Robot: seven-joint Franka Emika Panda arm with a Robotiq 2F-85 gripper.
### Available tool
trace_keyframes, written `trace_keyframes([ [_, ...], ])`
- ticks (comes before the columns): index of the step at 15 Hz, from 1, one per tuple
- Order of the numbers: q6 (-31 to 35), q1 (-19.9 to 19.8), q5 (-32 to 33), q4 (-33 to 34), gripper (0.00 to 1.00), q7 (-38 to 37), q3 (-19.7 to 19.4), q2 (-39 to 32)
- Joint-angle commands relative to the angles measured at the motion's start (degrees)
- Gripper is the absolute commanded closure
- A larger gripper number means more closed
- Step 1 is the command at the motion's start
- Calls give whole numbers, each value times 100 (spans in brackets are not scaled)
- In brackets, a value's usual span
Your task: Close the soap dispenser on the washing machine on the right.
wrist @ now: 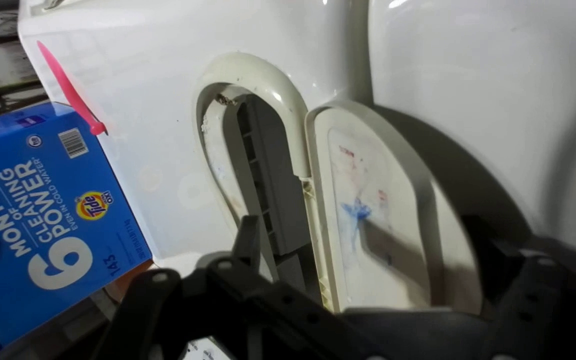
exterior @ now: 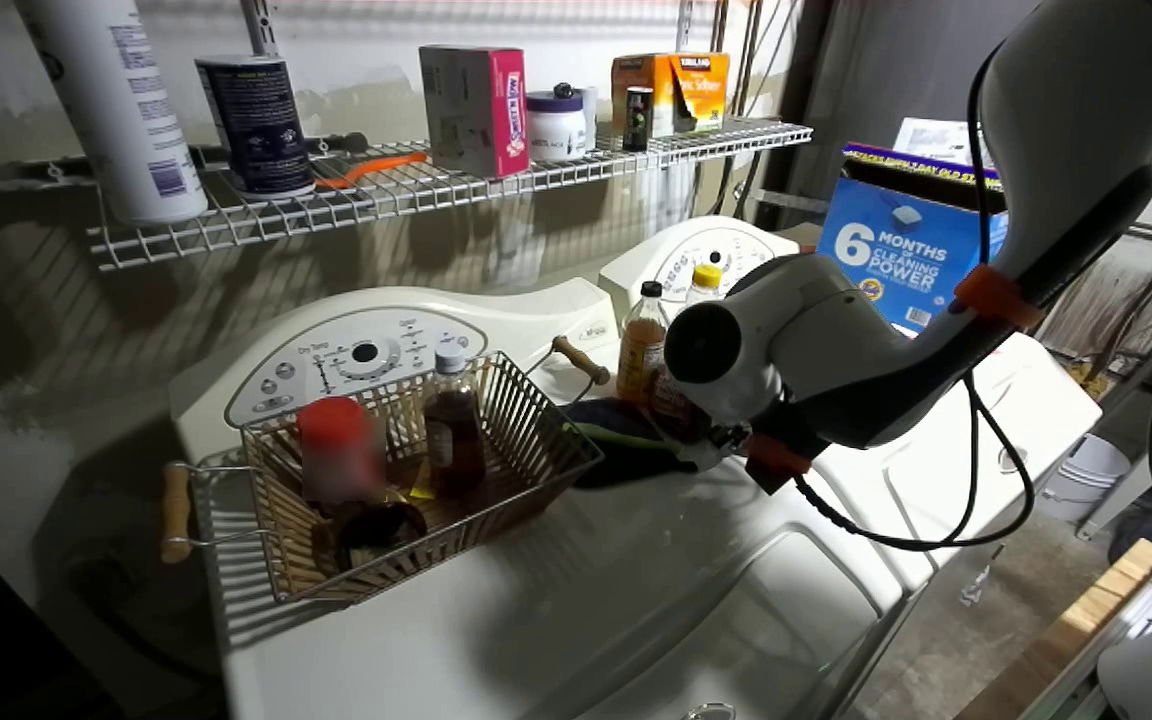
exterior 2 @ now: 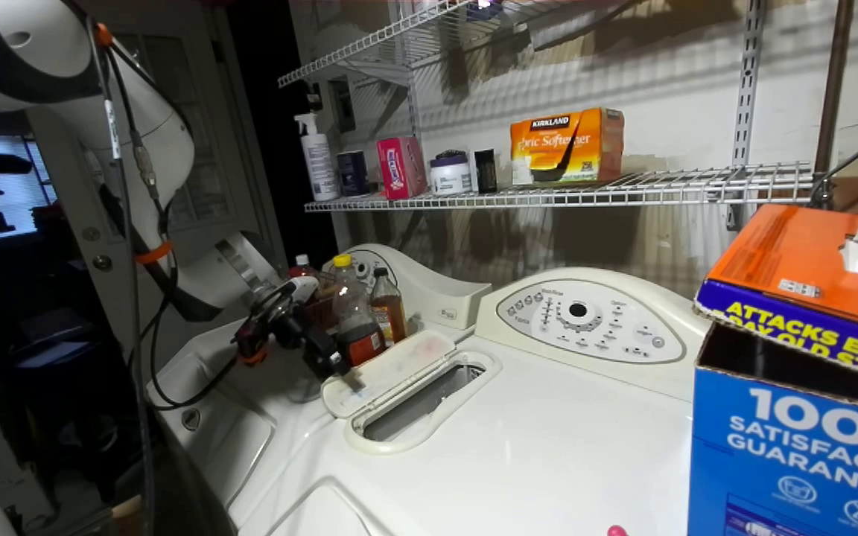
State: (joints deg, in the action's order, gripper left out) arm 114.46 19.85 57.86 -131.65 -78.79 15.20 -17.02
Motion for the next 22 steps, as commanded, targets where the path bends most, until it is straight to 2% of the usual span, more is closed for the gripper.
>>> trace_keyframes([
  [1, -266, 40, 163, -5, 0, -68, -60, 71],
  [11, -445, -95, 97, -206, 0, -198, -102, 609],
  [22, -803, -236, 160, -477, 0, -571, -176, 755],
])
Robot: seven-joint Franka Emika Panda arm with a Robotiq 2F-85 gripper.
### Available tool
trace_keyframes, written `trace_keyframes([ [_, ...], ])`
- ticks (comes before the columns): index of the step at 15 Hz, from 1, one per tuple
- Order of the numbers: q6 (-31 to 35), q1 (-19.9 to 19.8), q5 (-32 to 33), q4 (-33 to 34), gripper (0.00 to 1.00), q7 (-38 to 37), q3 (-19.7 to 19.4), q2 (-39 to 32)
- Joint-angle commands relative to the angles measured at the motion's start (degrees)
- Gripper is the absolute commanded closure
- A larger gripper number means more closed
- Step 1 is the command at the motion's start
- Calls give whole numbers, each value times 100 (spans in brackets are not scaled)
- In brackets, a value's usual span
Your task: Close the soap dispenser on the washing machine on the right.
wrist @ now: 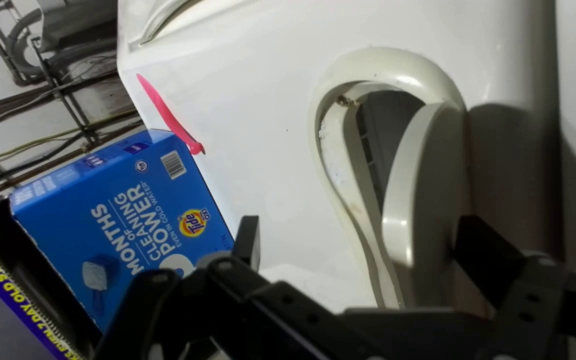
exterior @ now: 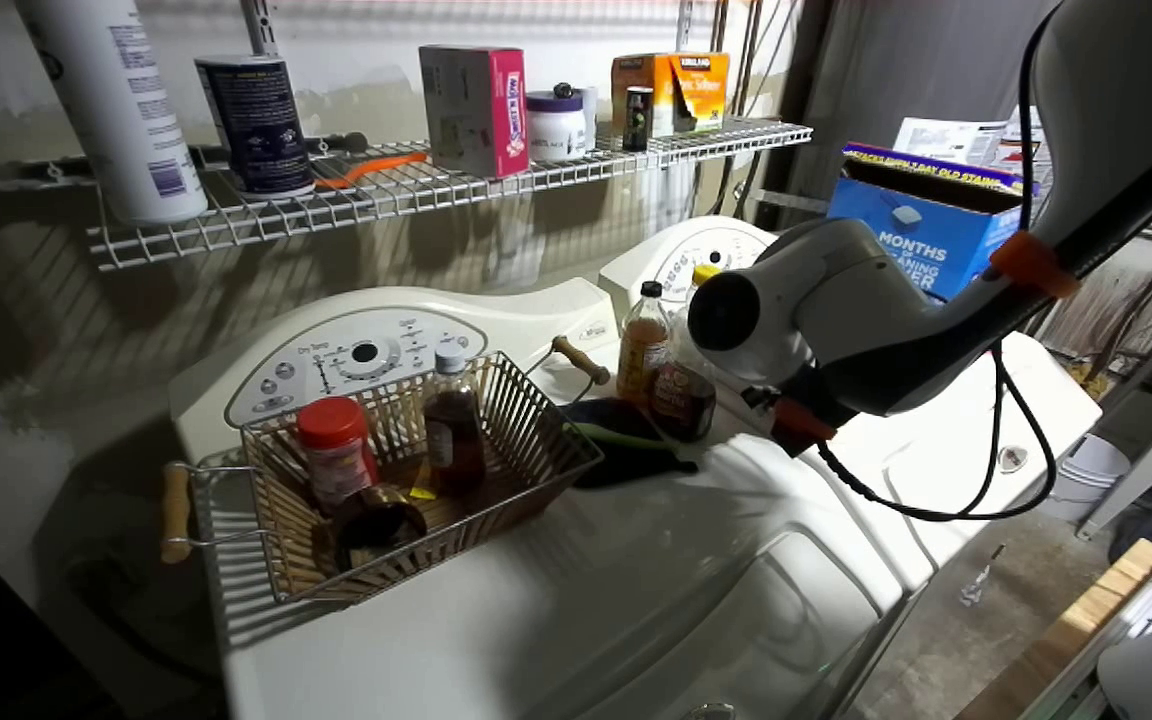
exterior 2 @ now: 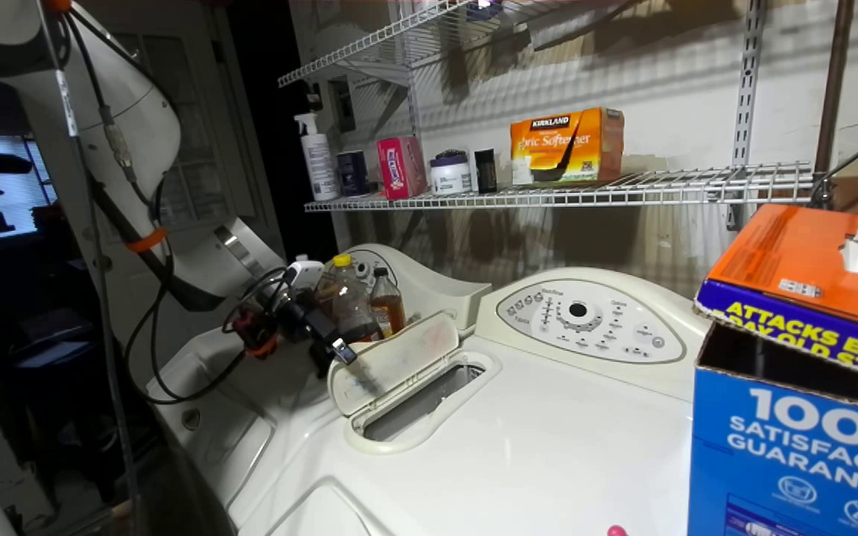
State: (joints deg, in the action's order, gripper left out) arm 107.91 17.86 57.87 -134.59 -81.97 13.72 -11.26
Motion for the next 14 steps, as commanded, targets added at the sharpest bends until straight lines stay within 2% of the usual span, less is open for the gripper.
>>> trace_keyframes([
  [1, -249, -34, 165, -190, 0, -306, -30, 198],
  [14, -421, -170, 223, -125, 0, -302, -107, -17],
])
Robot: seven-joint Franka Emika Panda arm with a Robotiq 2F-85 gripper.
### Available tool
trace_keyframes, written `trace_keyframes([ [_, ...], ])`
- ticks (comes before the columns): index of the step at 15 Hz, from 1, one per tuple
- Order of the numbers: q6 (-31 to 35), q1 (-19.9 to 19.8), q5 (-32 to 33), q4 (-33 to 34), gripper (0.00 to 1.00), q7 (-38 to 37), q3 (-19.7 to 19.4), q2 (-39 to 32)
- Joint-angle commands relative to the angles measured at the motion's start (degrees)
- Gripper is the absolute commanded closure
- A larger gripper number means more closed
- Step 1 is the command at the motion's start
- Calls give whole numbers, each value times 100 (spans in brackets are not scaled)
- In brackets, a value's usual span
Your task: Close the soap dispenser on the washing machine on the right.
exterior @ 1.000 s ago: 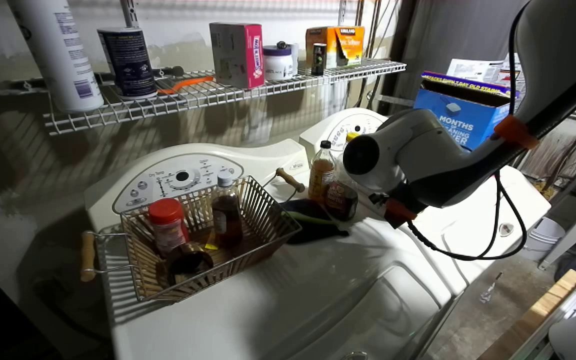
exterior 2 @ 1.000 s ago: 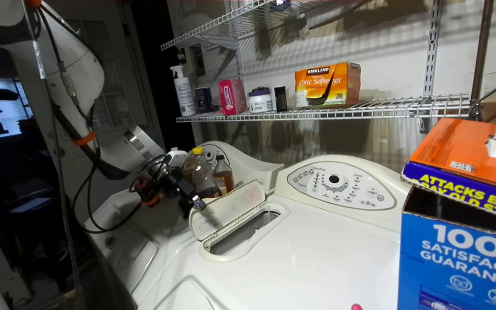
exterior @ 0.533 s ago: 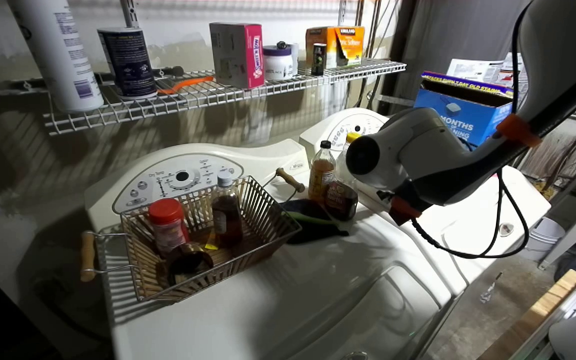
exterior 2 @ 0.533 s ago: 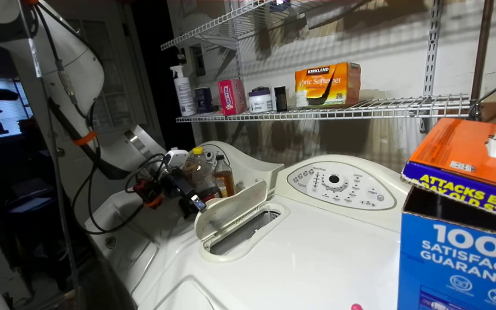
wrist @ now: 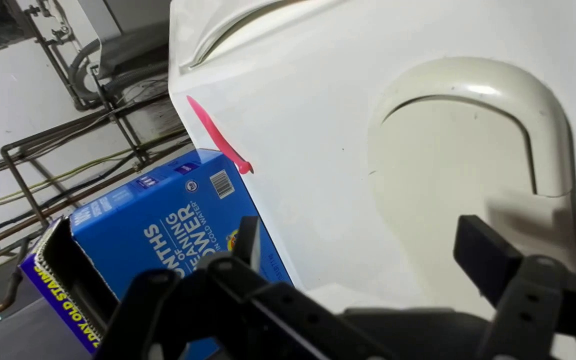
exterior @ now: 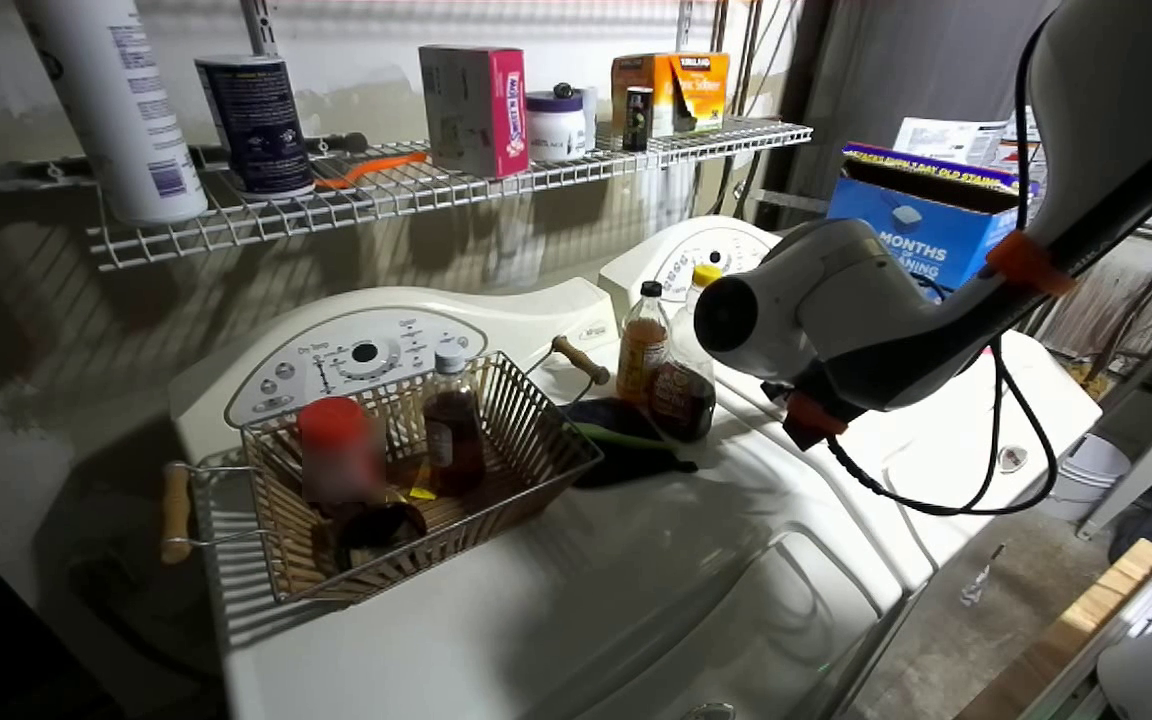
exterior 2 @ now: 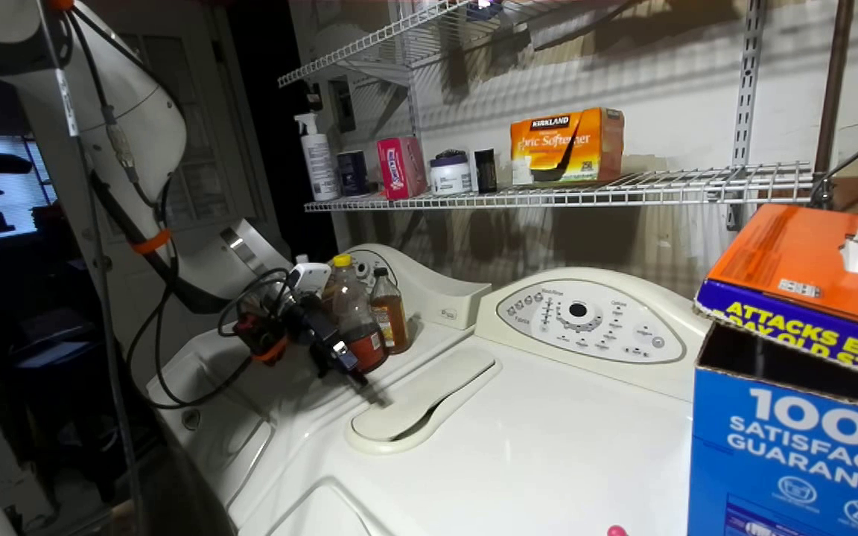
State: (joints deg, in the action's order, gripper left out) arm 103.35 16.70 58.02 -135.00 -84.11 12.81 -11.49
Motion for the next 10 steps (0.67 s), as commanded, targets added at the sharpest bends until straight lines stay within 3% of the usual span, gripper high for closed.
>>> trace_keyframes([
  [1, 182, -83, 161, -121, 0, -29, -9, 88],
  [7, 1870, -424, -192, -594, 0, 1335, -58, 1184],
  [10, 2749, -635, -633, -871, 0, 2526, -225, 1683],
])
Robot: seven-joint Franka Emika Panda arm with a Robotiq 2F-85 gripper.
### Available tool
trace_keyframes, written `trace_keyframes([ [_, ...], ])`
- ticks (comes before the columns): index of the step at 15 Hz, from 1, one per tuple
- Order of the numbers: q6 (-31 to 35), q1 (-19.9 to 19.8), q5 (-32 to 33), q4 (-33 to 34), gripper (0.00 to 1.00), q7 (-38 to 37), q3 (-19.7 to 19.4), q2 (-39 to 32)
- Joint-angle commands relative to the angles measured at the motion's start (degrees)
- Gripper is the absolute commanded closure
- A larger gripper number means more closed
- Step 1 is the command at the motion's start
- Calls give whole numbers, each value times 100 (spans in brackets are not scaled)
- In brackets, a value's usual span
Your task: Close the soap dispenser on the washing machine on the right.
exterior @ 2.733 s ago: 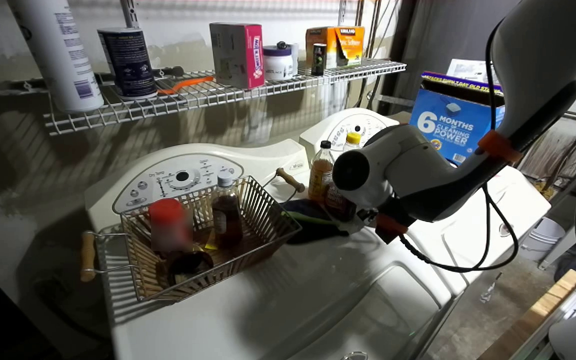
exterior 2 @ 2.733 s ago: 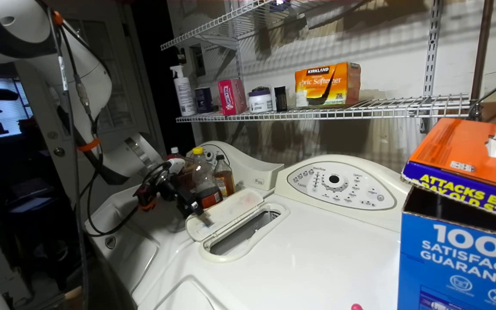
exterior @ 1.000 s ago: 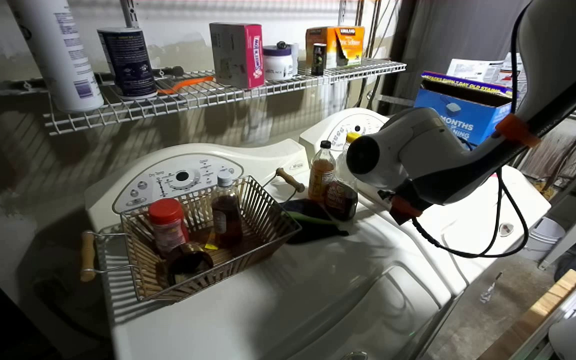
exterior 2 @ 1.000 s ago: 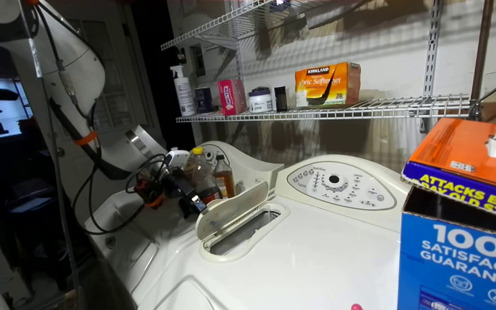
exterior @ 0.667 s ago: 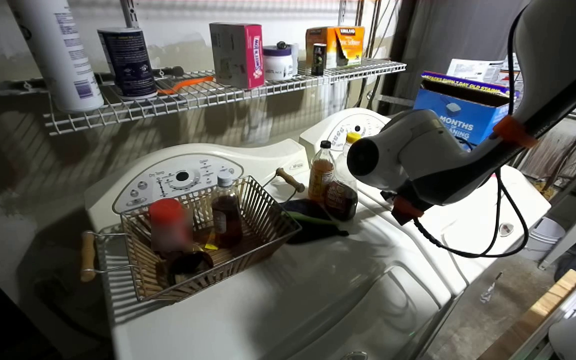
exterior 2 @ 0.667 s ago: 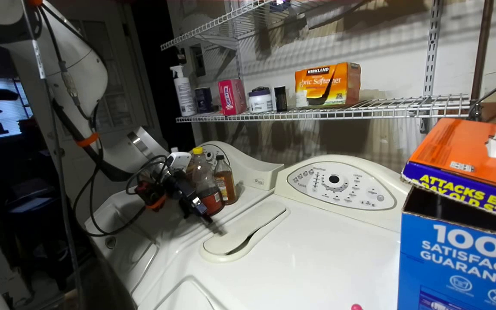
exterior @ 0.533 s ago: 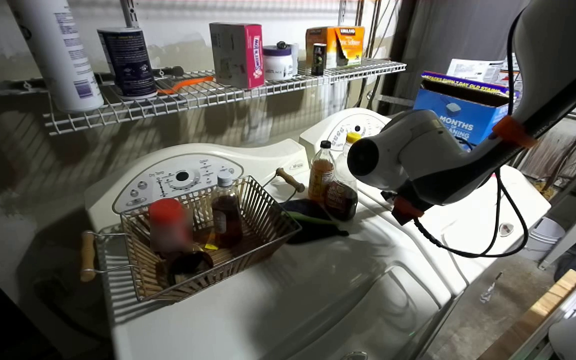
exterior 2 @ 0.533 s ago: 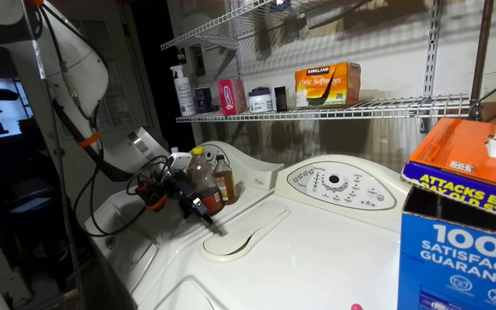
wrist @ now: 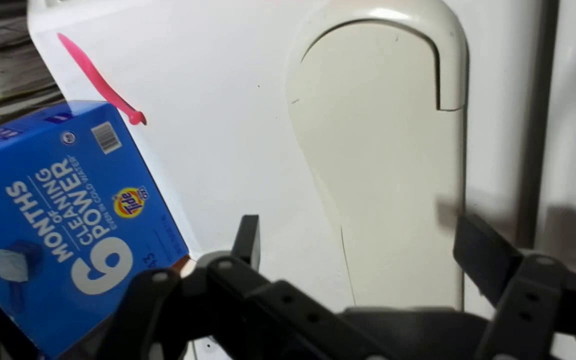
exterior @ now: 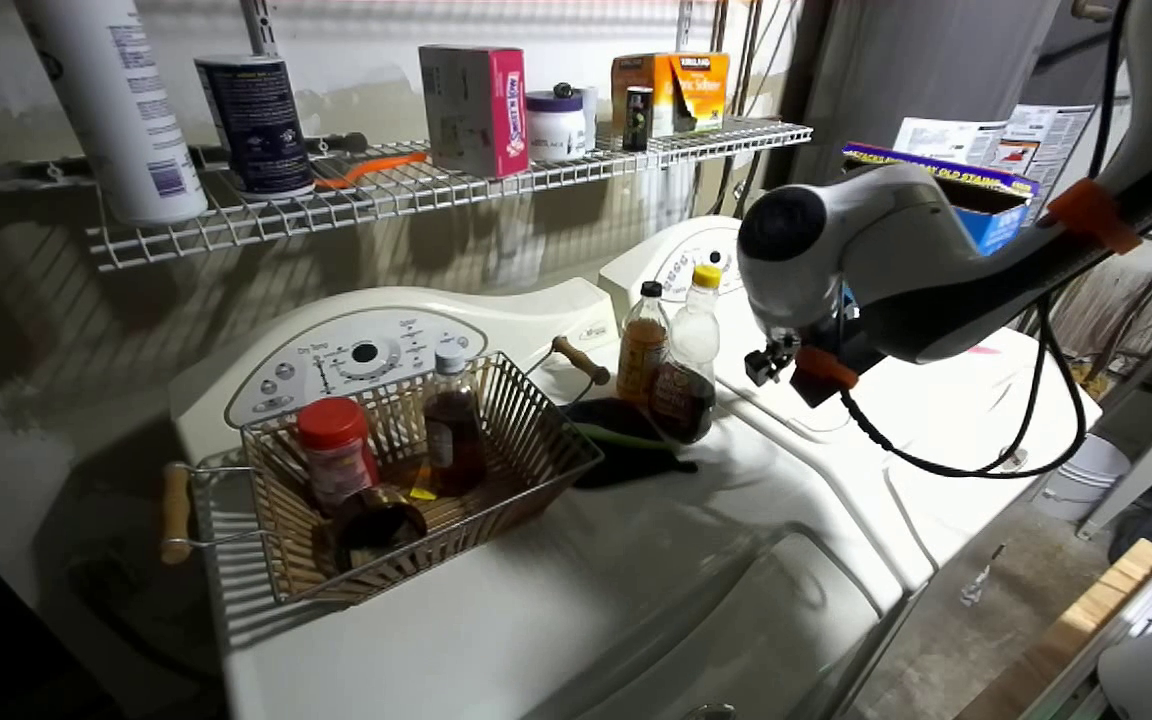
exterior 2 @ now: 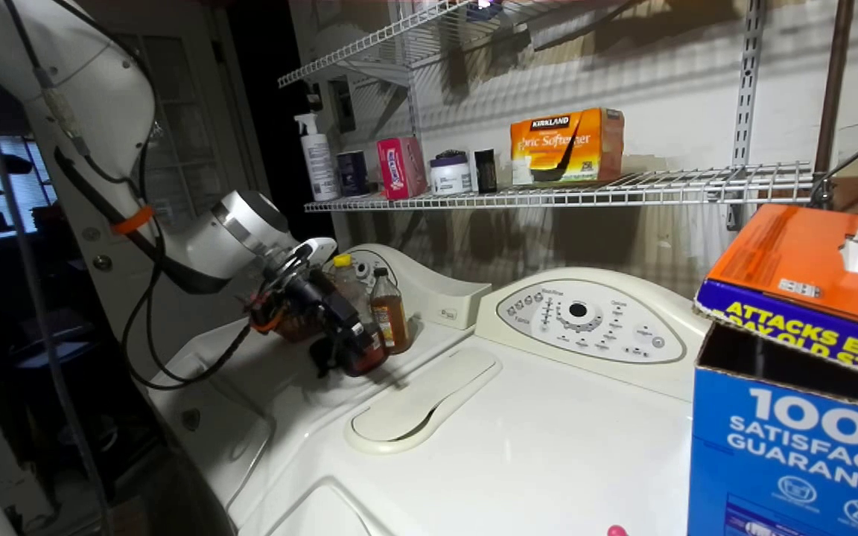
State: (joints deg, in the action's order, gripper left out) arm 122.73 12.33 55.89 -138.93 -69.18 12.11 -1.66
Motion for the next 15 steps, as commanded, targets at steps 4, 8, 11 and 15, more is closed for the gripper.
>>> trace_keyframes([
  [4, 1575, -242, -1441, -749, 0, 2714, -373, 1131],
  [8, 1562, 538, -2900, -895, 0, 4403, -977, 1524],
  [11, 945, 1435, -4099, -830, 0, 5649, -1683, 1963],
  [15, -846, 739, -5089, -290, 0, 6865, -1208, 2474],
])
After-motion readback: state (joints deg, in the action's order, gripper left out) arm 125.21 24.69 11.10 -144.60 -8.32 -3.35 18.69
